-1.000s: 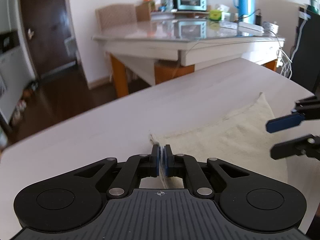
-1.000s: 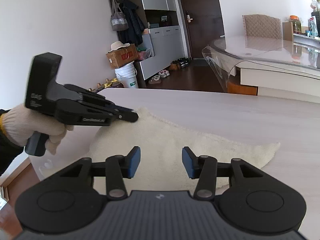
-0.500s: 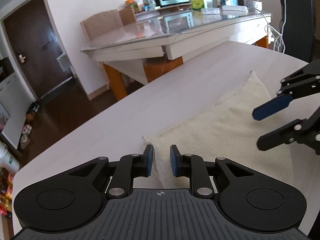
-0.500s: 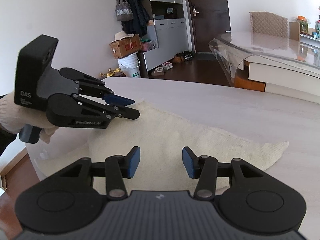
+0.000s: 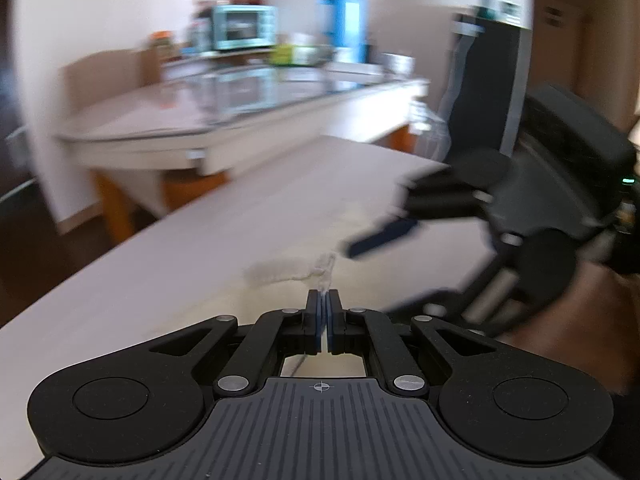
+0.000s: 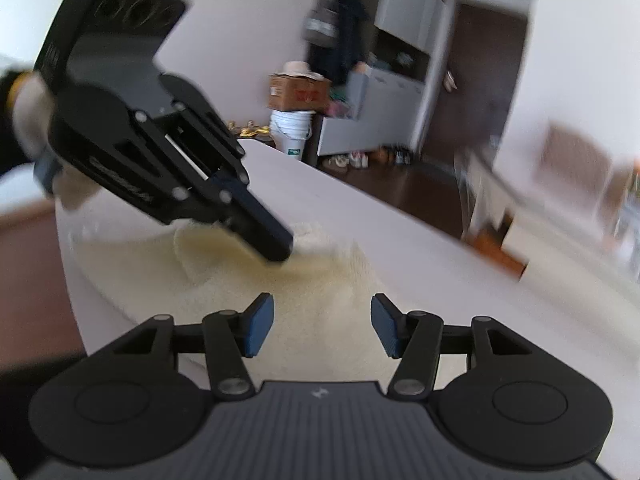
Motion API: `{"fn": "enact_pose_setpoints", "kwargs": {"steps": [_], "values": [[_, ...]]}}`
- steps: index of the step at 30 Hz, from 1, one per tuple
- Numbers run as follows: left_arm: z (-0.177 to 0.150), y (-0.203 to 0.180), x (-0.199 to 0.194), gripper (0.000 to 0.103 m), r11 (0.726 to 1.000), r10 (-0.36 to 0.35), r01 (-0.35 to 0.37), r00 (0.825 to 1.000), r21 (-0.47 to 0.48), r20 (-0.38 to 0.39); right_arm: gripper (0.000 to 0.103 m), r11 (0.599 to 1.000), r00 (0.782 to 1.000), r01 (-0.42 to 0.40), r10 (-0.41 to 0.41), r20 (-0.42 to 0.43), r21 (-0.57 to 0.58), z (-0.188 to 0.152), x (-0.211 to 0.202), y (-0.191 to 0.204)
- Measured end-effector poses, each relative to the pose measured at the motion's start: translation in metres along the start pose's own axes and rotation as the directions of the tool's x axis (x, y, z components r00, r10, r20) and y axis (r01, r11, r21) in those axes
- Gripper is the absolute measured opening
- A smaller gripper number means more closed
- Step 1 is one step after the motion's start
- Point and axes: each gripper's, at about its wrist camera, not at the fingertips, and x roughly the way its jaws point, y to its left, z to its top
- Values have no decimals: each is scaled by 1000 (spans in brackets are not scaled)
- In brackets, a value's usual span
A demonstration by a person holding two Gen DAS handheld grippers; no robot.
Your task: Fold towel
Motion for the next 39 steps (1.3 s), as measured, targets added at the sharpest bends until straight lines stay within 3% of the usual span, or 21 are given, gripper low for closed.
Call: {"fn": "enact_pose_setpoints", "kwargs": {"steps": [4, 6, 7, 9, 10, 14, 15, 21, 24, 29, 33, 35, 37, 39], "values": [[1, -20, 4, 2, 996, -68, 69, 997, 59, -21, 52, 977, 1000, 27, -24, 15, -213, -3, -9, 23], [2, -29, 5, 2, 993, -76, 78, 997, 91, -33, 33, 954, 999, 30, -32, -3, -297, -8, -11, 34], [1, -34, 6, 3, 991, -77, 80, 996, 105, -38, 28, 949, 999, 30, -35, -11, -315, -10, -12, 37], [0, -38, 4, 4, 992, -78, 81, 996, 98, -37, 7, 938, 999, 29, -43, -33, -346, -13, -16, 43], [-1, -39, 3, 6, 992, -78, 81, 996, 92, -36, 7, 937, 998, 27, -46, -44, -350, -14, -18, 45], [-12, -44, -18, 36, 996, -24, 28, 999, 84, -41, 7, 951, 996, 28, -51, -69, -307, -16, -31, 45], [-16, -45, -25, 40, 996, -7, 11, 999, 87, -44, 7, 961, 996, 31, -54, -75, -277, -17, -37, 43], [-59, -60, -65, 45, 983, 112, -99, 990, 153, -82, 7, 989, 991, 62, -77, -112, -133, -23, -63, 31], [-82, -76, -76, 45, 959, 180, -158, 981, 237, -76, 7, 991, 987, 77, -91, -130, -109, -25, -74, 29], [-100, -95, -85, 45, 943, 179, -154, 982, 294, -59, 7, 991, 980, 98, -112, -167, -87, -32, -86, 22], [-105, -107, -84, 45, 905, 176, -144, 984, 401, -42, 7, 991, 973, 117, -128, -190, -66, -36, -97, 18], [-111, -115, -80, 43, 848, 198, -149, 979, 509, -44, 7, 990, 972, 127, -136, -193, -61, -36, -99, 15], [-115, -120, -75, 33, 803, 214, -146, 976, 578, -51, 7, 990, 971, 131, -140, -194, -57, -37, -101, 14], [-117, -123, -70, 20, 777, 214, -129, 975, 616, -66, 7, 989, 970, 136, -144, -195, -51, -37, -103, 14]]}}
